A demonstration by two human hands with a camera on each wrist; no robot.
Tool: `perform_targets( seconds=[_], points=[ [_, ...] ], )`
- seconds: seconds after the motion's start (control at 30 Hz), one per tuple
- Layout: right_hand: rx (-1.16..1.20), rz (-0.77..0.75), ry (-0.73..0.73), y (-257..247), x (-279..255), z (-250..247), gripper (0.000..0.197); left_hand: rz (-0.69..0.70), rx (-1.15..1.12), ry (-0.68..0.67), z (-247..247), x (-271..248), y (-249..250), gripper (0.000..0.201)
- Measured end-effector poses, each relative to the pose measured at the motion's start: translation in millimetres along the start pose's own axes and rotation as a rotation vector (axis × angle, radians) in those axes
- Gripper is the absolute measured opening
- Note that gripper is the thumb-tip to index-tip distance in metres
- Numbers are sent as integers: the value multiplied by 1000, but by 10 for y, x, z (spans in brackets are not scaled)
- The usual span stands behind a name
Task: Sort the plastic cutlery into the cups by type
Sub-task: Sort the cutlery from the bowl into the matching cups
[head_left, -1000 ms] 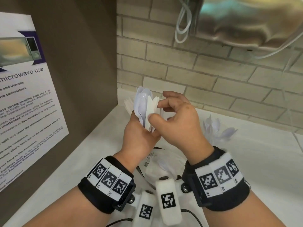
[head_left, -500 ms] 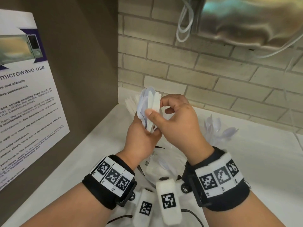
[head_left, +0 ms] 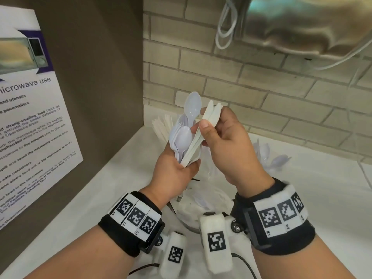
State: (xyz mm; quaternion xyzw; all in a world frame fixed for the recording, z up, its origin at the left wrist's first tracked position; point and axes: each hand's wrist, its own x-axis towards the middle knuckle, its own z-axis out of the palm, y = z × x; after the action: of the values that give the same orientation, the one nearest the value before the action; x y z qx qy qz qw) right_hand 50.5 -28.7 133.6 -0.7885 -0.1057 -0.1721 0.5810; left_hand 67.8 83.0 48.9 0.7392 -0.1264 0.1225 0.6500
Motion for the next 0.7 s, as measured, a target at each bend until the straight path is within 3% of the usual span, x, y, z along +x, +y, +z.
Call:
perform_targets(
  seconds=[0.13, 0.27, 0.33, 0.43, 0.57, 0.7],
  points=[
    [-11, -15, 7, 25, -30, -3, 18, 0, -13, -21, -9, 34, -42, 46],
    [-285, -308, 6, 48, -36, -45, 21, -16, 12, -53, -12, 43, -70, 30],
    [-337, -362, -34, 56, -7, -73, 21, -7, 13, -84, -13, 34, -75, 27],
    [-331, -365, -96, 68, 45, -84, 29, -11, 12, -104, -22, 37, -84, 25],
    [-316, -385, -33, 98, 35, -67, 30, -12, -6, -122, -38, 46, -64, 24],
    [-216, -250, -2, 127, -1, -32, 29, -47, -52, -156, -20, 47, -59, 31]
  ],
)
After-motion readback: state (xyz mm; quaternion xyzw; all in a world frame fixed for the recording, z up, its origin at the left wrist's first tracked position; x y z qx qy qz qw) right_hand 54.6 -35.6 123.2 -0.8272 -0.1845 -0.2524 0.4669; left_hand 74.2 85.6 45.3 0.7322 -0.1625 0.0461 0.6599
